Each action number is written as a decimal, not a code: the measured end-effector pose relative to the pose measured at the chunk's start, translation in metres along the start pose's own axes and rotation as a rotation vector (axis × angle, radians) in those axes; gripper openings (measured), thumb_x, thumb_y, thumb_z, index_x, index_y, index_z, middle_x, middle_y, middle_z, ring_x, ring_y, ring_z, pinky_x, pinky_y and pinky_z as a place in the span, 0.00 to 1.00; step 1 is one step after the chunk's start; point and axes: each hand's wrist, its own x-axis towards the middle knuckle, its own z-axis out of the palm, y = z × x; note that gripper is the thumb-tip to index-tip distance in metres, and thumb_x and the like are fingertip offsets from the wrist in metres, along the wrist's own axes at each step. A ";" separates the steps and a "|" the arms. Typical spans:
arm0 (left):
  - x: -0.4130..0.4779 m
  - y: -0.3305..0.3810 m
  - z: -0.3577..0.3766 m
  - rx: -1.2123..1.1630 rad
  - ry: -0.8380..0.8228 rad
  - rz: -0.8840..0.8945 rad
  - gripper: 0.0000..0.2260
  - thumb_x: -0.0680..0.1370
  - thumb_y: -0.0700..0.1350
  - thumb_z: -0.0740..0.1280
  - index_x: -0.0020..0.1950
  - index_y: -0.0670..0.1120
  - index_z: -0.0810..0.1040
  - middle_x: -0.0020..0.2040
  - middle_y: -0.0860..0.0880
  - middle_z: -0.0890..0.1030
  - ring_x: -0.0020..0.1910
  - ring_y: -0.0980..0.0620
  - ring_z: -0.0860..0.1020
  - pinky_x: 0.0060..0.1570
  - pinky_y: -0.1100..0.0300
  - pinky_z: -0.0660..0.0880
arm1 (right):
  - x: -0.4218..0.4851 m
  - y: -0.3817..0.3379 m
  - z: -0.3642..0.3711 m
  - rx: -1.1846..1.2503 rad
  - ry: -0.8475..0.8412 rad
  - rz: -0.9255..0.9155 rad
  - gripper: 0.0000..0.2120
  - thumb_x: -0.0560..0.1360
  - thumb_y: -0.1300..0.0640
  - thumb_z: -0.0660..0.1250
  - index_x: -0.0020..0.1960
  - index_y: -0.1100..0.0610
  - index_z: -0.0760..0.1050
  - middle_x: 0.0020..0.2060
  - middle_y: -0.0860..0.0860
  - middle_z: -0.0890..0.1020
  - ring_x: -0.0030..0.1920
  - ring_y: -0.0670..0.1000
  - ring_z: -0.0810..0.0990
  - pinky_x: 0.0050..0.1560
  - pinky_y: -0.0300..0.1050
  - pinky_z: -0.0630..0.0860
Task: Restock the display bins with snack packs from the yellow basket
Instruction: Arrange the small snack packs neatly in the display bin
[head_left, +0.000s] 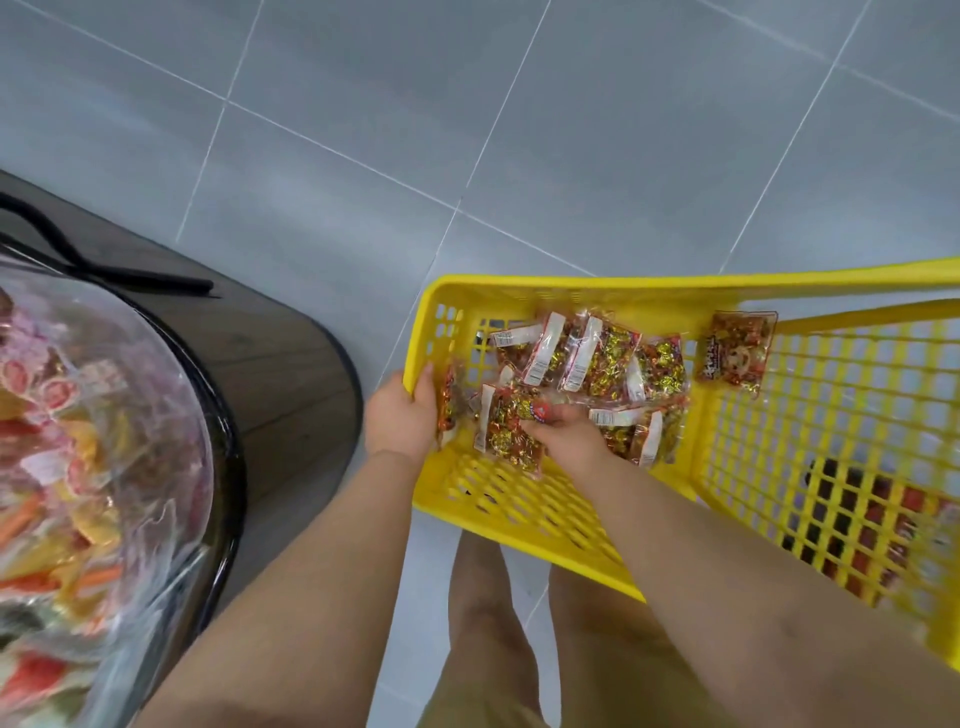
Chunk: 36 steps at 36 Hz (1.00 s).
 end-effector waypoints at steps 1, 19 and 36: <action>0.000 0.001 0.000 0.000 -0.004 -0.001 0.17 0.81 0.54 0.59 0.42 0.43 0.75 0.37 0.46 0.76 0.42 0.41 0.77 0.40 0.56 0.69 | -0.003 0.000 -0.001 -0.012 -0.010 -0.030 0.22 0.72 0.52 0.72 0.63 0.56 0.72 0.54 0.50 0.79 0.50 0.49 0.76 0.54 0.43 0.72; -0.056 0.040 0.007 -0.367 -0.556 0.088 0.09 0.75 0.43 0.72 0.50 0.53 0.76 0.43 0.57 0.84 0.43 0.62 0.81 0.43 0.67 0.77 | -0.051 -0.021 -0.081 0.430 -0.417 -0.102 0.14 0.67 0.55 0.73 0.52 0.55 0.78 0.37 0.46 0.84 0.39 0.44 0.83 0.41 0.39 0.78; -0.040 0.022 0.012 -0.541 -0.334 -0.162 0.03 0.78 0.39 0.67 0.52 0.42 0.75 0.51 0.39 0.82 0.50 0.42 0.81 0.53 0.42 0.78 | 0.052 -0.065 -0.031 -0.342 0.283 0.117 0.48 0.71 0.48 0.69 0.77 0.59 0.40 0.75 0.61 0.52 0.73 0.63 0.56 0.69 0.57 0.61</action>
